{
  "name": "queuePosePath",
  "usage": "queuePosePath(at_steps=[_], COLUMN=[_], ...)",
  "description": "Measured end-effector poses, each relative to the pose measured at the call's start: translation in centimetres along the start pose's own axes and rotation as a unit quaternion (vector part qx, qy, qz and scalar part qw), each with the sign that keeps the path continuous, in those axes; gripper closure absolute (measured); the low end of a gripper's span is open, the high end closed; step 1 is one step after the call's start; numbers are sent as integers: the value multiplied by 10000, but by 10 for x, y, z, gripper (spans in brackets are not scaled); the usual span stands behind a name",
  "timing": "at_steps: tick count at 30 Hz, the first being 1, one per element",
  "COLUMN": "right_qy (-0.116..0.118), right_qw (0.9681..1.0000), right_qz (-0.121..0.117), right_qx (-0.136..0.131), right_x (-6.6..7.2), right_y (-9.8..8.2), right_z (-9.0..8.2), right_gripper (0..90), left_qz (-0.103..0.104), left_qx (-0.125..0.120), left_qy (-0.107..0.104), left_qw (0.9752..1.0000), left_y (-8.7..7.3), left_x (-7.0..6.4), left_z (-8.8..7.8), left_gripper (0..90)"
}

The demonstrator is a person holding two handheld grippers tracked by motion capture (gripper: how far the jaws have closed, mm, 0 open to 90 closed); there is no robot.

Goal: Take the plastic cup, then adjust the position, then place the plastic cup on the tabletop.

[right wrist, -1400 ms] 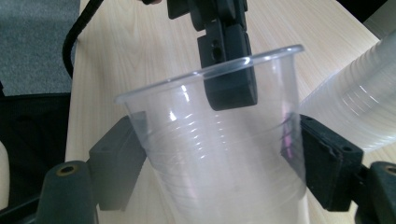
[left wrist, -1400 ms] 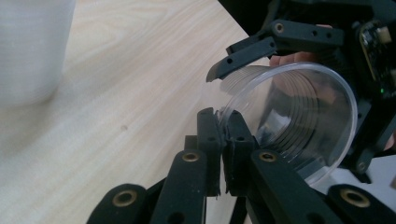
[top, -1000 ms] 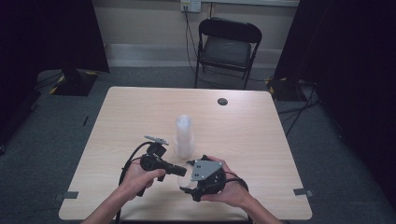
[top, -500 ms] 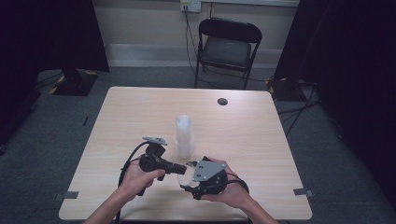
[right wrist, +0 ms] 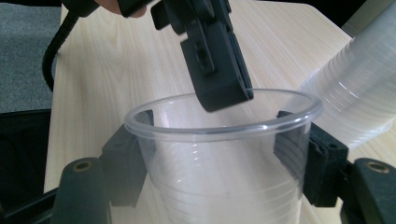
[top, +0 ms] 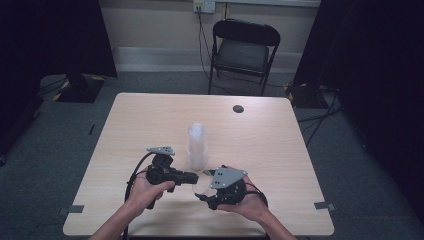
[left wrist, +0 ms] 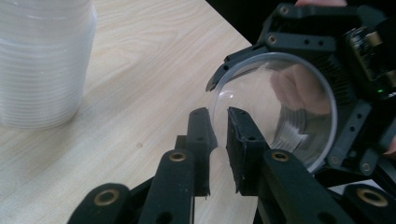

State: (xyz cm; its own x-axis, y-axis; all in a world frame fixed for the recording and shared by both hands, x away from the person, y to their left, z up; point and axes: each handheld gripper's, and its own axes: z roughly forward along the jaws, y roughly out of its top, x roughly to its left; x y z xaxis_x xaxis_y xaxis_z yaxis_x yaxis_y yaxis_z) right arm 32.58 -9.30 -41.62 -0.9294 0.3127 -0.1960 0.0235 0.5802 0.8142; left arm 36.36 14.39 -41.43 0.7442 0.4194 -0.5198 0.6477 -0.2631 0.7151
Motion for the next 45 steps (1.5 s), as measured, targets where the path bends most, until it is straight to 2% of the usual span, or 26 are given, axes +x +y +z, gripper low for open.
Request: queuePosePath(at_steps=[6, 10, 16, 20, 21, 24, 29, 30, 33, 34, 37, 39, 40, 41, 45], right_qy=[-27, -18, -107, -252, -320, -417, -646, -669, -756, -800, -935, -995, -1026, -1058, -1168], right_qw=[9998, 9996, 9983, 9955, 9942, 9899, 9851, 9850, 9816, 9798, 9756, 9734, 9729, 9723, 9696], right_qz=[180, 279, 574, 901, 1019, 1332, 1551, 1549, 1707, 1783, 1931, 2005, 2011, 2020, 2092], right_qx=[-34, 30, 4, -118, -127, -254, -362, -366, -405, -425, -478, -494, -504, -512, -501], right_x=[-3, -5, -11, -20, -24, -33, -42, -44, -49, -52, -60, -65, -67, -70, -77], right_y=[-5, -11, -16, -19, -21, -25, -28, -28, -29, -29, -30, -30, -30, -31, -31], right_z=[-1, 1, -3, -9, -10, -15, -24, -25, -28, -30, -34, -36, -36, -37, -37], right_gripper=[289, 290, 293, 296, 297, 299, 301, 301, 303, 304, 305, 305, 305, 305, 305], left_qz=[78, 103, 132, 195, 239, 293, 522, 564, 561, 601, 707, 824, 892, 908, 1058], left_qx=[-316, -490, -660, -750, -774, -783, -801, -820, -859, -901, -946, -969, -949, -954, -988], left_qy=[-11, 103, 244, 432, 533, 650, 914, 990, 1118, 1243, 1408, 1536, 1616, 1632, 1779], left_qw=[9995, 9987, 9974, 9961, 9953, 9944, 9912, 9901, 9884, 9863, 9830, 9799, 9782, 9778, 9733], left_y=[-1, -1, -2, -3, -3, -3, -7, -8, -9, -10, -11, -13, -15, -16, -22], left_x=[-1, 1, 3, 3, 4, 4, 3, 3, 4, 4, 4, 3, 2, 2, 1], left_z=[-10, -16, -19, -19, -19, -20, -20, -21, -23, -24, -24, -24, -25, -25, -28], left_gripper=[780, 748, 681, 622, 587, 560, 493, 477, 443, 418, 358, 324, 314, 302, 278])
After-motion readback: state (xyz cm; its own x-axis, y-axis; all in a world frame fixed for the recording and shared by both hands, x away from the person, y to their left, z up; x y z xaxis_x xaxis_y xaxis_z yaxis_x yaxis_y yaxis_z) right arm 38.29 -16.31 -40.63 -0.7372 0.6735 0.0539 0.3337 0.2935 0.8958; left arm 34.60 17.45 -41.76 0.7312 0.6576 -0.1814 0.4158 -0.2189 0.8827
